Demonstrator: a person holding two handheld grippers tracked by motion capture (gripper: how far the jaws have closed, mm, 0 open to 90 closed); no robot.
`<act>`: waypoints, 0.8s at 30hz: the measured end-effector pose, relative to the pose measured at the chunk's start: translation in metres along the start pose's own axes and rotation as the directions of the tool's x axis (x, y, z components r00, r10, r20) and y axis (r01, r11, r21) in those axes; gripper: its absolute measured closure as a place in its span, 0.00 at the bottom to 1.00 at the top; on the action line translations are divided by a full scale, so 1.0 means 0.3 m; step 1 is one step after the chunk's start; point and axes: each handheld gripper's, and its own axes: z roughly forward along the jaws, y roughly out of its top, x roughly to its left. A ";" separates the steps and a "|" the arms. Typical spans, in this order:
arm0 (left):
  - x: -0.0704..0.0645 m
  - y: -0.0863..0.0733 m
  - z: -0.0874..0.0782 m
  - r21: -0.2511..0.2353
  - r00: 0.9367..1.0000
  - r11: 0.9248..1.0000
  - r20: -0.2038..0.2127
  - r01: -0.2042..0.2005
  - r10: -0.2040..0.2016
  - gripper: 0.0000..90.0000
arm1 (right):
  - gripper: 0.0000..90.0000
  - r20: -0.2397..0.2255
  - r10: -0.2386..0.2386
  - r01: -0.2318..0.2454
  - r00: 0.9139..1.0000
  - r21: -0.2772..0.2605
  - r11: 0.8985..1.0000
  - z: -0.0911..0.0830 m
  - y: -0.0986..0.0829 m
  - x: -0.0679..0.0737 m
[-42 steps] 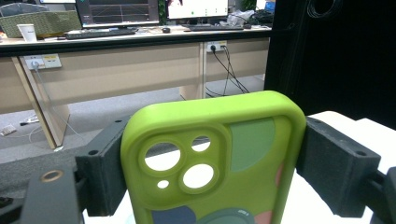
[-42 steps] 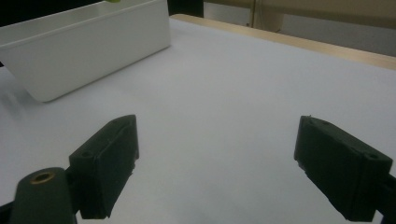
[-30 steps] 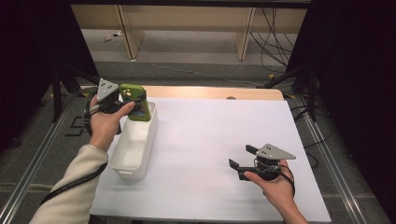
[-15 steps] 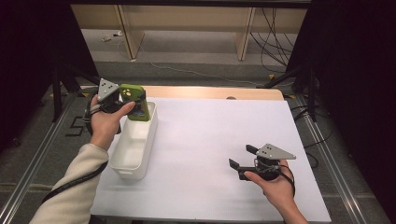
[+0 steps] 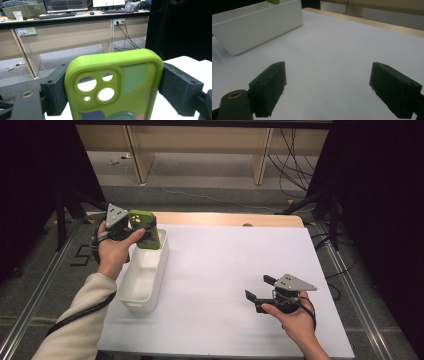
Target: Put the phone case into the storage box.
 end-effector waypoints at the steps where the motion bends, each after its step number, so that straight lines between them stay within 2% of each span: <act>1: 0.000 -0.001 0.001 0.001 1.000 1.000 0.000 -0.002 0.002 0.19 | 0.17 0.000 0.000 0.000 1.000 0.001 1.000 0.000 0.000 0.000; 24: 0.008 -0.008 0.032 0.011 1.000 1.000 -0.006 -0.008 0.009 0.19 | 0.17 -0.001 0.000 0.000 1.000 -0.003 1.000 -0.002 0.001 -0.002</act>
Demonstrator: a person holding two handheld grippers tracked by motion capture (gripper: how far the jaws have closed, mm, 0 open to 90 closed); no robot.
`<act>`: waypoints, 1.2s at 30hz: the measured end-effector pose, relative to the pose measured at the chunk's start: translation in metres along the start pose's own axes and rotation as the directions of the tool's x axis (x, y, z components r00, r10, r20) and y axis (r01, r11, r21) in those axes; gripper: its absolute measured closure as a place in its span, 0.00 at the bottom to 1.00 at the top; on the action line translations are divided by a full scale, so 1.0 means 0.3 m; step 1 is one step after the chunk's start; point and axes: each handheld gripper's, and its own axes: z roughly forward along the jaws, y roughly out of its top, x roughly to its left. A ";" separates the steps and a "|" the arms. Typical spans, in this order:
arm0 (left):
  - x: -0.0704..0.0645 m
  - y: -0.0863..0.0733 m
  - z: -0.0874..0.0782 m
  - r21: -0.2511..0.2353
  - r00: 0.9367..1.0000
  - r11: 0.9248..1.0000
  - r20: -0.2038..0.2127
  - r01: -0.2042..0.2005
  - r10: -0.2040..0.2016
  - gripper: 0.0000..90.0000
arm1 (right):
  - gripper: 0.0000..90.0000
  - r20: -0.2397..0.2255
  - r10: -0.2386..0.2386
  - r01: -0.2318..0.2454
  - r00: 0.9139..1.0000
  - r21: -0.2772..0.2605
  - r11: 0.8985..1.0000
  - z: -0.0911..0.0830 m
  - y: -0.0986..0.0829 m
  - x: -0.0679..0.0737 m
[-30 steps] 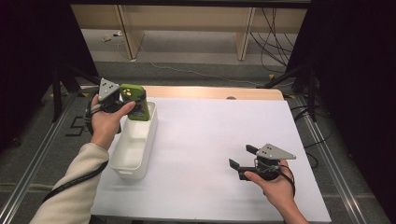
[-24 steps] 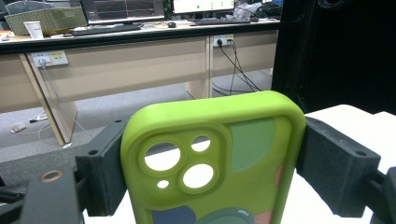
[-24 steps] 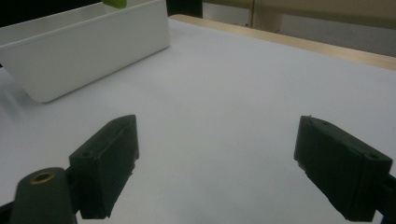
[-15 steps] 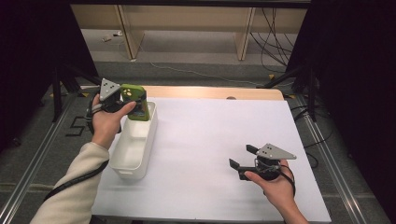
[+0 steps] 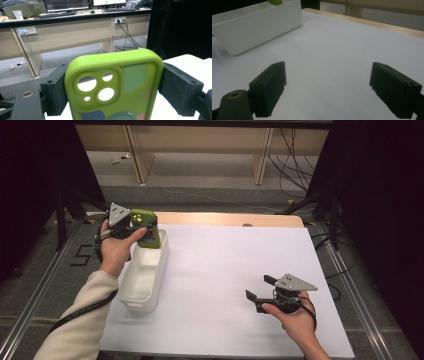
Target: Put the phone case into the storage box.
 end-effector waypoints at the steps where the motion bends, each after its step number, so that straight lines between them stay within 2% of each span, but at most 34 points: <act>1: 0.001 0.000 0.001 0.001 1.000 1.000 0.000 -0.001 0.001 0.19 | 0.17 0.000 0.000 0.000 1.000 0.000 1.000 0.000 0.000 0.000; 16: 0.018 -0.015 0.023 0.014 1.000 1.000 -0.013 0.008 -0.008 0.19 | 0.17 0.000 0.001 -0.001 1.000 0.001 1.000 0.001 -0.001 0.000; 36: 0.027 -0.025 0.045 0.029 1.000 1.000 -0.019 -0.004 0.005 0.19 | 0.17 0.000 0.002 -0.002 1.000 0.002 1.000 0.002 -0.002 -0.001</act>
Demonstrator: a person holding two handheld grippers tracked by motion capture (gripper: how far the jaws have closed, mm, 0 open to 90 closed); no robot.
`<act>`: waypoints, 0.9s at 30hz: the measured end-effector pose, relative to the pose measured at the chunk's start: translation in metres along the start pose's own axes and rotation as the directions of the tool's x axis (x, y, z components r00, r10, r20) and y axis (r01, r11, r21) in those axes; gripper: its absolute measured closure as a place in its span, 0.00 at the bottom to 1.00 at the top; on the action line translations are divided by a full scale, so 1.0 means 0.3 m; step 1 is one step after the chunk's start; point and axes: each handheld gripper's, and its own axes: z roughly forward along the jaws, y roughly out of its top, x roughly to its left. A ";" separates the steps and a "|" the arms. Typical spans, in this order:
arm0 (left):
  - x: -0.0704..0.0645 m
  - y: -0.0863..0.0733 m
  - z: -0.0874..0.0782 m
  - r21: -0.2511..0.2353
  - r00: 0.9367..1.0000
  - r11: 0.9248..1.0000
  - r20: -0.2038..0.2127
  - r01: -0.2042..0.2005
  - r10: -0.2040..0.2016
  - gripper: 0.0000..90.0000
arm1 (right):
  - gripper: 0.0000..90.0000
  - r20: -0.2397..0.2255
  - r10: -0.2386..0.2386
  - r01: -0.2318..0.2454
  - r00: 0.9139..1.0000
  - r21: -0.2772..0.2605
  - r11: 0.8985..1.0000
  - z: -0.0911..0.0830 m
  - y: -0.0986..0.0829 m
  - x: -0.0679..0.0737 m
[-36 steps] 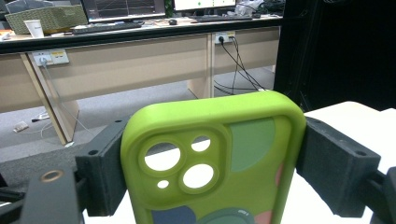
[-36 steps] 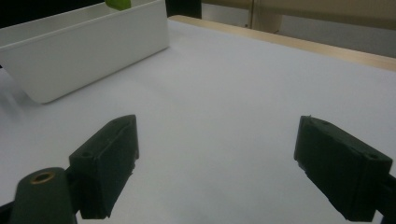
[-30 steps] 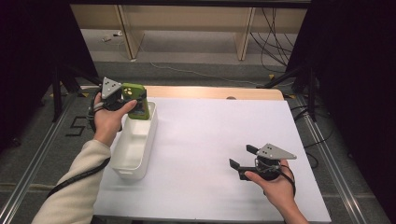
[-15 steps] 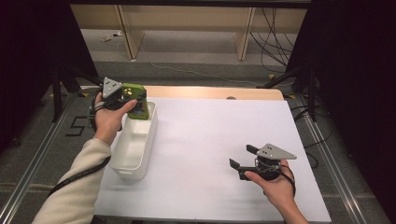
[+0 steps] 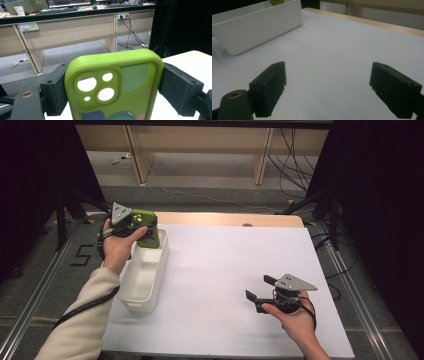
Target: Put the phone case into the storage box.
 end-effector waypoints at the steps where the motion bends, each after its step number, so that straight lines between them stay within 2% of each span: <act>1: 0.001 0.000 0.001 0.000 1.000 1.000 -0.001 -0.001 0.001 0.19 | 0.17 0.000 0.000 0.000 1.000 0.000 1.000 0.000 0.000 0.000; 27: 0.006 -0.010 0.025 0.007 1.000 1.000 -0.002 0.007 -0.007 0.19 | 0.17 -0.001 0.000 0.000 1.000 0.001 1.000 0.000 0.000 0.000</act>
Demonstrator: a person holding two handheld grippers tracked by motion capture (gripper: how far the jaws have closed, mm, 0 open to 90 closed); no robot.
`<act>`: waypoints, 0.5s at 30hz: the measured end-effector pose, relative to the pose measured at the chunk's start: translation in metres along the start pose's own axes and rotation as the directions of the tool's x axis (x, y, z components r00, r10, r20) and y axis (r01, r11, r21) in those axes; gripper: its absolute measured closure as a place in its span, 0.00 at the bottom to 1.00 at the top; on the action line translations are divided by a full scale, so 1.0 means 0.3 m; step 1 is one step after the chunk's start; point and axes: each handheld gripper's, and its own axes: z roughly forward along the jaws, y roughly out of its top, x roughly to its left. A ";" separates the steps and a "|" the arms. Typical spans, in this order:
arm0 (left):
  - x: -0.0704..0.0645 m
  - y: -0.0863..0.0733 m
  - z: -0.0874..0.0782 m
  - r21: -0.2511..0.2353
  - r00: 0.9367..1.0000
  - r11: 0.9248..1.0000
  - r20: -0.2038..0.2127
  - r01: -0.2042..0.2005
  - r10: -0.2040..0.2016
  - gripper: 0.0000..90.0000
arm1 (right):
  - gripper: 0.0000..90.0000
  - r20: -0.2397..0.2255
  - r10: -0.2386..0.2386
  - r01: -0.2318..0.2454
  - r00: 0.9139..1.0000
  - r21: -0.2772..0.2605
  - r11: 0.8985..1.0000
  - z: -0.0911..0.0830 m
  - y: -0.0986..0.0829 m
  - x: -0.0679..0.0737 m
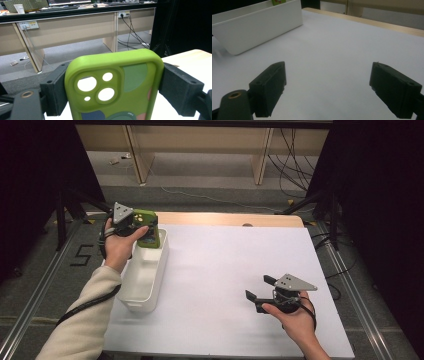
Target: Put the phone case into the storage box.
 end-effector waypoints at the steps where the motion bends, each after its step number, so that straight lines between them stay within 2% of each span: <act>1: 0.001 0.000 0.000 0.000 1.000 1.000 0.000 -0.003 0.003 0.19 | 0.17 0.000 0.000 0.000 1.000 0.000 1.000 0.000 0.000 0.000; 15: 0.004 -0.006 0.011 0.006 1.000 1.000 0.001 0.000 0.000 0.19 | 0.17 0.000 -0.001 0.001 1.000 0.000 1.000 0.001 -0.001 0.000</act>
